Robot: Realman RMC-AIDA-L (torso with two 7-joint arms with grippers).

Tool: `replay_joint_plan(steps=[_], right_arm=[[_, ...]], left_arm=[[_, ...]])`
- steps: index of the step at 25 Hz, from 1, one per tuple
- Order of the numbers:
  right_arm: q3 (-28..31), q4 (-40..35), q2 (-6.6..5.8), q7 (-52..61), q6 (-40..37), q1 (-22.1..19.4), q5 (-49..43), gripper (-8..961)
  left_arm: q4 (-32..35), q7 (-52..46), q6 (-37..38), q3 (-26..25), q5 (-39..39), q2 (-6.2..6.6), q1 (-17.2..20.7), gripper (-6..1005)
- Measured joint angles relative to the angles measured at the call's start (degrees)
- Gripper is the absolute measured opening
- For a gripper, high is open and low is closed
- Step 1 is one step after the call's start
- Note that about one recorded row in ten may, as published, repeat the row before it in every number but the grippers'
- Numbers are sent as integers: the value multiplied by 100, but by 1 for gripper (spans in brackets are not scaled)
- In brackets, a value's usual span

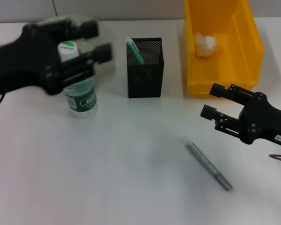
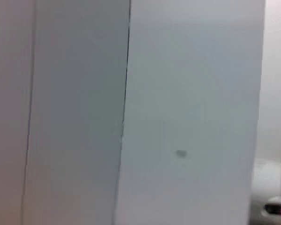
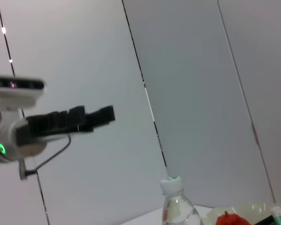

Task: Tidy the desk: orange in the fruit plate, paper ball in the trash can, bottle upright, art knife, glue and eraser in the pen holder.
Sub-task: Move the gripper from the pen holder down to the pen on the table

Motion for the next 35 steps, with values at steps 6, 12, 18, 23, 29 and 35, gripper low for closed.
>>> replay_joint_plan(steps=[6,12,18,23,29,35], right_arm=[[-25,0,11,42,0,21,-20,666],[-35,1,13,86,-8,-15,-23,666],[-45,-19,11,301,22,37,-27,666],[-54,-780,-65,1637,99,86,-213,666],[-119,-3420,21,4412,-66,88,-1368,665],[-294,-6114,-149,7777,-789,1131,-3326,665]], left_arm=[[-3155,1236,1821,-1543,24,99,-1025,506],[-4923,2950,2235,-2005,509,384,-1367,505],[-5049,3893,1640,-2056,1258,180,-1254,504],[-5058,3955,1484,-2047,1555,68,-1289,504],[-5061,3981,1406,-2029,1581,37,-1326,503],[-5157,4081,1287,-2023,1581,3,-1330,502]])
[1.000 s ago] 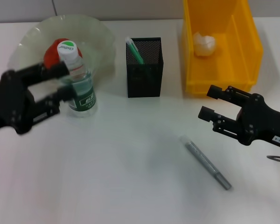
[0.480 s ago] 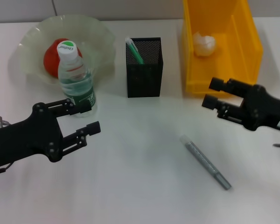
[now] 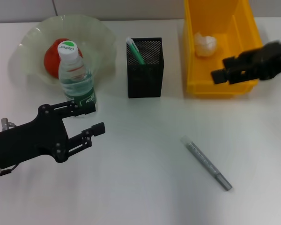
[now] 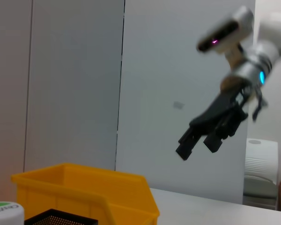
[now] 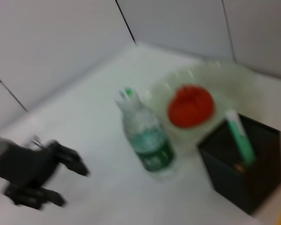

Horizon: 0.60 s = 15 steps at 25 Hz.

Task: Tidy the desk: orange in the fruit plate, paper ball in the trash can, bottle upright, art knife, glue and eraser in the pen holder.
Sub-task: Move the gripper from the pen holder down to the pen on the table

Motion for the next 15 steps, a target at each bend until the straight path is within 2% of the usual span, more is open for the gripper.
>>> replay_joint_plan(steps=[2,3,4,6,11,14,15], right_arm=[[11,-319,-148,537,-417,520,-566,665],[-1,-309,-296,1037,-906,1103,-1012,665],[-1,-309,-296,1037,-906,1103,-1012,665],[-60,3,-383,1398,-1295,1655,-1340,666],[-627,777,-298,1592,-1394,2334,-2316,666],[-975,1197,-155,1601,-1356,2619,-3019,666],[-1042,1292,-56,1605,-1349,2706,-3283,666]], left_arm=[[-49,76,-16,1,0,-2,-3,503],[-51,78,-28,0,-1,-1,6,503],[-52,78,-40,0,-1,-2,15,503],[-52,78,-40,0,-1,-2,15,504],[-165,135,-58,-6,-4,-4,39,505],[-257,259,-64,-8,-6,-2,45,505],[-273,261,-65,-8,-6,3,45,506]])
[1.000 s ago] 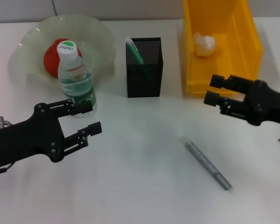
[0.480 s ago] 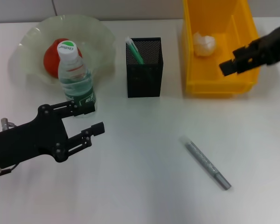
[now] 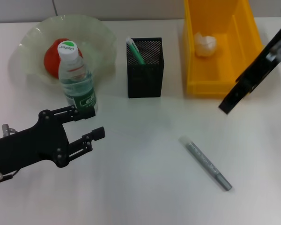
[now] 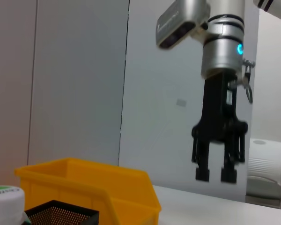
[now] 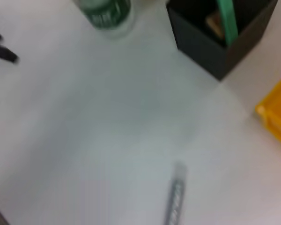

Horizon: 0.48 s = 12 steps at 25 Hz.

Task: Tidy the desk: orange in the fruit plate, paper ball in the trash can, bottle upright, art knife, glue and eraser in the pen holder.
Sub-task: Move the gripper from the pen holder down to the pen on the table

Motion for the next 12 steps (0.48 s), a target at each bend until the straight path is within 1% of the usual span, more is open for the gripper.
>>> replay_joint_plan(steps=[3,4,8,12], right_arm=[[-237,144,206,12,49,138,-496,666],[-374,194,247,31,88,162,-581,666],[-993,557,281,254,367,183,-421,665],[-1180,1044,284,293,613,217,-252,666]], left_arm=[[-21,44,4,-17,-2,7,-1,506],[-21,44,4,-17,-2,7,-1,506],[-21,164,88,97,-2,0,-3,507],[-7,167,102,522,-3,-2,-5,508]])
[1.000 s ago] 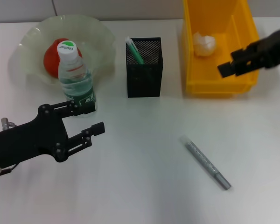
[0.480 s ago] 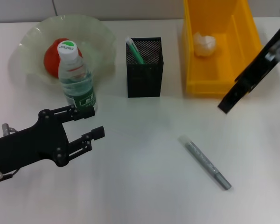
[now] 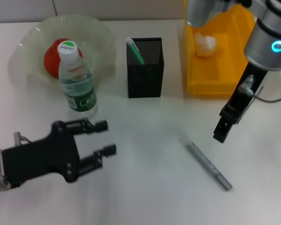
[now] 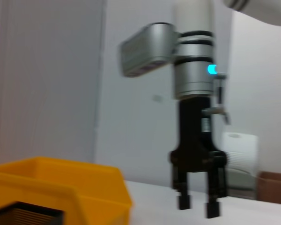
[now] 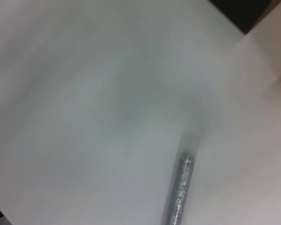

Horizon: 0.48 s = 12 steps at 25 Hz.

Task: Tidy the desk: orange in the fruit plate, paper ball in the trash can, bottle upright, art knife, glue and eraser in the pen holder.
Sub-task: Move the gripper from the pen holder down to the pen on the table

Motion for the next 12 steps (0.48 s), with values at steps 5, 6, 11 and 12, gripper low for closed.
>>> replay_joint_plan(steps=[5,6,11,12], right_arm=[[-5,666,-6,-27,345,98,7,665],[-6,755,-6,-28,396,114,6,661],[-65,985,0,-11,572,162,7,641],[-97,1044,3,-5,630,170,7,637]], left_arm=[[37,-66,-36,459,174,6,-50,509],[42,-106,-38,491,305,5,-84,509],[52,-242,-47,478,552,-8,-171,525],[52,-252,-50,464,550,-7,-181,541]])
